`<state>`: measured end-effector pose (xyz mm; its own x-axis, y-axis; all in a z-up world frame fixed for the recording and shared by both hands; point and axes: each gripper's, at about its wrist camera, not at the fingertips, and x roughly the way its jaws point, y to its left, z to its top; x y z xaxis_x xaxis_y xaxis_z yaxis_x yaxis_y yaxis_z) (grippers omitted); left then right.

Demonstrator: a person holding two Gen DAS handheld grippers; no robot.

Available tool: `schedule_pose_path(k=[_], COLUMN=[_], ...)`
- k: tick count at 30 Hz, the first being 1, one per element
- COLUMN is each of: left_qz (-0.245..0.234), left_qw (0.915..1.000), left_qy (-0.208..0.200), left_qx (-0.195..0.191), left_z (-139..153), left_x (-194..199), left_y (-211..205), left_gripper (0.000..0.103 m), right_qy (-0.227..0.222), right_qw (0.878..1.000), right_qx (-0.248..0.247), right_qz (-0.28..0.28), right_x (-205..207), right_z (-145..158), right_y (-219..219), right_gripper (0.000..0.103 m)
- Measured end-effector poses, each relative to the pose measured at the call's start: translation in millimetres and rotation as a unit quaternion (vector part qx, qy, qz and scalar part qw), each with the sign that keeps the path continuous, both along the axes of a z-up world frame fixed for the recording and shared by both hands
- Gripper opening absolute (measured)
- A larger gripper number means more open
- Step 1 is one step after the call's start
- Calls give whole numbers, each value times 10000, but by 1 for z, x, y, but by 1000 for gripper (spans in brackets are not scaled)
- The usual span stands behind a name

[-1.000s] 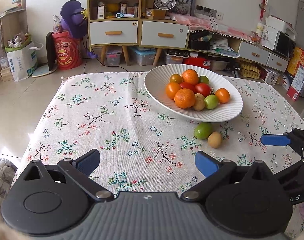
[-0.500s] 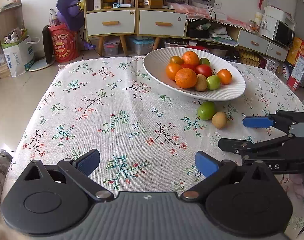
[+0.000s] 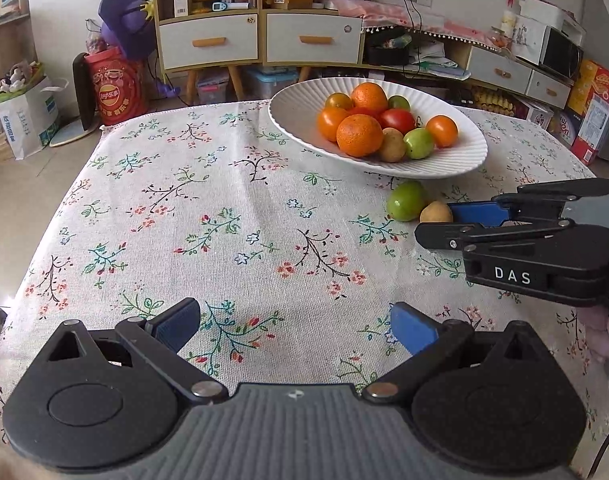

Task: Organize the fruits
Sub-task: 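Grasp the brown kiwi with the right gripper while the left gripper grasps the lime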

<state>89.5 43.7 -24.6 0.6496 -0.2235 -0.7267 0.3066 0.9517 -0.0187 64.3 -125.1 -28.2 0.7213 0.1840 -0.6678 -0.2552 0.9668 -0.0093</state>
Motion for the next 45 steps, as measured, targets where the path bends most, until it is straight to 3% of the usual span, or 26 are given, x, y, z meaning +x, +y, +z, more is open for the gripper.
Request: schedule_pose_path(k=[14, 29, 32, 34, 45], left_qz=[-214, -479, -445, -421, -638], left_qw=[9983, 9948, 9944, 9943, 9941], left_qy=[-254, -303, -280, -233, -24], left_qx=[-484, -852, -912, -950, -876], left_z=[-8, -4, -4, -4, 4], left_x=[18, 36, 38, 40, 33], left_y=[-25, -63, -64, -64, -68], left_gripper=[93, 53, 42, 26, 24], right_qy=[39, 168, 174, 176, 91], right_qw=[9994, 9983, 9981, 9980, 9972], right_qx=[248, 461, 509, 524, 653], right_qz=[-236, -328, -306, -299, -348], right_x=[0, -7, -9, -8, -10], right_z=[9, 3, 4, 5, 12], right_y=[-26, -55, -57, -58, -64], right_gripper=[25, 25, 25, 25, 25])
